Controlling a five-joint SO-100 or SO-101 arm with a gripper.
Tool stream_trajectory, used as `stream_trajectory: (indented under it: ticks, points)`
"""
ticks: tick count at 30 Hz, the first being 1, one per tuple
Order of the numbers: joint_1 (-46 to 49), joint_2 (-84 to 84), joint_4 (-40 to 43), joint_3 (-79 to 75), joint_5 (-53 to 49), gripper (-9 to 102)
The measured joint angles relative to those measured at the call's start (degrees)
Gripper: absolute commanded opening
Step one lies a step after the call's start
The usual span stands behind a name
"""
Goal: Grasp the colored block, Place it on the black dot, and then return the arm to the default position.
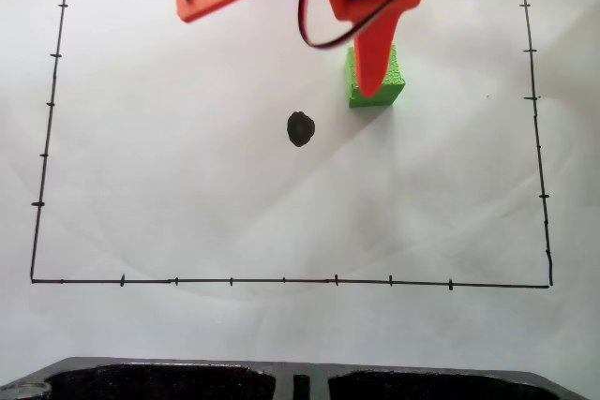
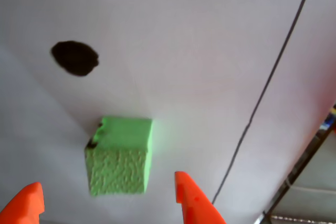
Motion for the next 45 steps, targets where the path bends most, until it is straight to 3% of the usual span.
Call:
stream_trajectory:
  ticks: [31,45]
  points:
    - [-3.1,-15.1,-8.9,-2.0,-2.6,35]
    - [-3.7,-16.0,-9.5,-2.8,-2.7,19]
